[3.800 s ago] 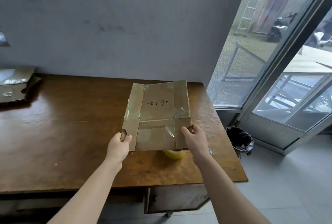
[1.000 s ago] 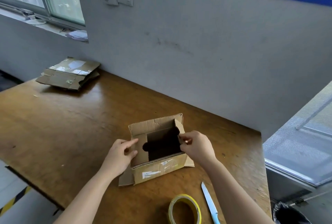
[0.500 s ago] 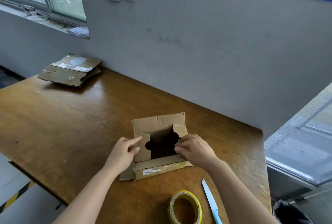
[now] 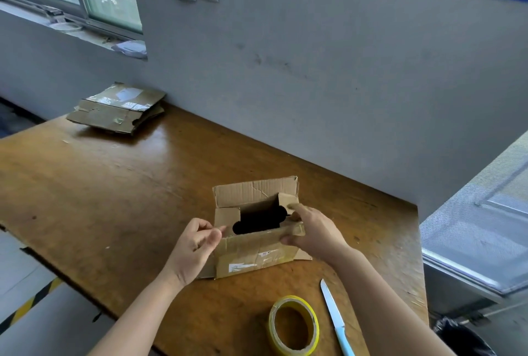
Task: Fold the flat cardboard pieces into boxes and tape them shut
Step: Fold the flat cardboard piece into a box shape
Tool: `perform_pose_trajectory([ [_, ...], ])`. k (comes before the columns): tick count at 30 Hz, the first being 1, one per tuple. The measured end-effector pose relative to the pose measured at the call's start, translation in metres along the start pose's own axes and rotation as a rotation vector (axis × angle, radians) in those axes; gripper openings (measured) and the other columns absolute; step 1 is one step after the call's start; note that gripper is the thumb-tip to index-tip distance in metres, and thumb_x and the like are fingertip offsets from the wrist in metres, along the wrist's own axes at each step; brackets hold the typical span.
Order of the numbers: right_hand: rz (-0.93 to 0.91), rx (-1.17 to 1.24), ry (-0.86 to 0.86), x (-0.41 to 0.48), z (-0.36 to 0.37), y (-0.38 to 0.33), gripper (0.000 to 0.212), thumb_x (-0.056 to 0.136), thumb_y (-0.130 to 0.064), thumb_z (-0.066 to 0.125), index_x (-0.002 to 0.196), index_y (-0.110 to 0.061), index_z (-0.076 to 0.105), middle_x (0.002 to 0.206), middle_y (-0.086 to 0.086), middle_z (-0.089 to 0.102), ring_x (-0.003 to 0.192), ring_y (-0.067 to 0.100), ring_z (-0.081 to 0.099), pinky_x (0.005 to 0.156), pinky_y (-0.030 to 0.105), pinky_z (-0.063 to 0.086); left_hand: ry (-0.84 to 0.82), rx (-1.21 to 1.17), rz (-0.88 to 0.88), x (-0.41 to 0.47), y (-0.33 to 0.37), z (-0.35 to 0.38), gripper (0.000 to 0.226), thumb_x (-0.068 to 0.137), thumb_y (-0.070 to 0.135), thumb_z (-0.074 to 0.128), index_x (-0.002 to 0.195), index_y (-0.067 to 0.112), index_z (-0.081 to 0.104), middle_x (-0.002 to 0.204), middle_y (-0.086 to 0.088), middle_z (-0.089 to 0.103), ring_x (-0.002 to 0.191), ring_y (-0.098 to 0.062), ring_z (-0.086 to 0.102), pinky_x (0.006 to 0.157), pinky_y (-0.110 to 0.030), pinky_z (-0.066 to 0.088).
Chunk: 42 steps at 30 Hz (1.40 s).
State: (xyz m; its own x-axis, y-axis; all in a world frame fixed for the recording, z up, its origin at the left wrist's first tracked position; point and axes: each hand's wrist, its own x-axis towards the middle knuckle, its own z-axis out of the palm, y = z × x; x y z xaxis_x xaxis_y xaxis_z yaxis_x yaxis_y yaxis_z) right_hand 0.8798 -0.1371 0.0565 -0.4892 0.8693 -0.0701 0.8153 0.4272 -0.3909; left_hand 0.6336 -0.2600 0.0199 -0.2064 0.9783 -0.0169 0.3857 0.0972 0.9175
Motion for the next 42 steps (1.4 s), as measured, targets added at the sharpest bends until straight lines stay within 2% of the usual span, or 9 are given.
perform_pose_trajectory([
  [3,0.038,-0.047,-0.009,0.001,0.006,-0.002,0.084,0.078,-0.050,0.074,0.146,-0.026,0.031,0.132,-0.004,0.047,0.115,0.014,0.046,0.086,0.023,0.046,0.000,0.145,0.012,0.000,-0.005,0.003,0.065,0.075,0.070,0.058,0.121,0.023,0.064,0.103,0.008,0.046,0.102,-0.009,0.048,0.082,-0.008,0.043],
  [8,0.037,-0.083,-0.101,0.006,0.001,-0.001,0.073,0.083,-0.050,0.067,0.145,-0.022,0.040,0.155,0.001,0.026,0.141,0.025,0.022,0.111,0.040,0.032,0.124,0.093,-0.066,0.004,-0.009,0.008,0.028,0.081,0.041,0.072,0.104,0.024,0.071,0.101,0.011,0.052,0.099,-0.010,0.053,0.075,-0.012,0.045],
  [14,0.082,0.084,0.029,0.007,-0.005,-0.003,0.044,0.088,-0.024,0.066,0.131,-0.023,0.056,0.131,-0.004,0.058,0.114,0.013,0.054,0.087,0.021,0.044,0.236,0.036,-0.134,0.009,-0.007,0.008,0.019,0.081,0.029,0.075,0.096,0.022,0.068,0.098,0.008,0.063,0.092,-0.013,0.062,0.074,-0.026,0.055],
  [20,0.135,0.081,0.076,0.005,0.005,-0.008,0.074,0.084,-0.018,0.072,0.146,-0.032,0.033,0.136,-0.002,0.048,0.121,0.020,0.051,0.090,0.029,0.051,0.190,0.096,-0.145,0.020,0.000,0.008,0.060,0.085,0.019,0.071,0.139,0.027,0.046,0.103,0.005,0.056,0.098,-0.013,0.055,0.084,-0.026,0.050],
  [24,0.165,0.001,0.063,0.009,0.003,-0.010,0.105,0.084,-0.018,0.073,0.153,-0.035,-0.005,0.161,-0.001,0.002,0.146,0.030,0.017,0.106,0.039,0.041,0.058,0.140,-0.179,0.029,0.007,0.003,0.081,0.087,0.017,0.069,0.151,0.034,0.023,0.124,-0.003,0.050,0.112,-0.017,0.052,0.095,-0.035,0.049],
  [28,0.133,-0.104,0.019,0.016,-0.001,-0.011,0.112,0.085,-0.014,0.072,0.152,-0.030,-0.016,0.161,-0.002,-0.019,0.148,0.022,-0.014,0.116,0.040,0.022,-0.073,0.243,-0.161,0.037,0.014,-0.001,0.107,0.085,0.014,0.071,0.152,0.040,-0.008,0.162,0.005,0.001,0.148,-0.022,0.012,0.114,-0.044,0.025],
  [32,0.084,-0.156,-0.012,0.020,-0.007,-0.012,0.112,0.080,-0.021,0.077,0.154,-0.025,-0.007,0.162,0.001,-0.003,0.149,0.025,-0.005,0.116,0.043,0.023,-0.174,0.382,-0.046,0.046,0.020,-0.003,0.117,0.085,0.010,0.070,0.144,0.045,-0.026,0.155,0.018,-0.028,0.147,-0.015,-0.010,0.116,-0.039,0.019],
  [37,0.038,-0.176,0.135,0.019,-0.006,-0.009,0.070,0.077,-0.029,0.080,0.136,-0.023,0.044,0.136,-0.001,0.040,0.125,0.020,0.040,0.097,0.031,0.047,-0.111,0.478,0.041,0.048,0.018,-0.005,0.088,0.081,0.016,0.075,0.148,0.039,0.022,0.145,0.012,0.021,0.137,-0.012,0.026,0.107,-0.033,0.037],
  [42,0.015,-0.100,0.140,0.008,0.008,0.000,0.022,0.090,-0.030,0.065,0.111,-0.028,0.072,0.108,-0.012,0.057,0.102,0.008,0.053,0.076,0.020,0.046,-0.048,0.589,0.170,0.037,0.008,-0.001,0.035,0.089,0.021,0.067,0.123,0.022,0.065,0.137,0.014,0.047,0.129,-0.008,0.041,0.108,-0.029,0.034],
])
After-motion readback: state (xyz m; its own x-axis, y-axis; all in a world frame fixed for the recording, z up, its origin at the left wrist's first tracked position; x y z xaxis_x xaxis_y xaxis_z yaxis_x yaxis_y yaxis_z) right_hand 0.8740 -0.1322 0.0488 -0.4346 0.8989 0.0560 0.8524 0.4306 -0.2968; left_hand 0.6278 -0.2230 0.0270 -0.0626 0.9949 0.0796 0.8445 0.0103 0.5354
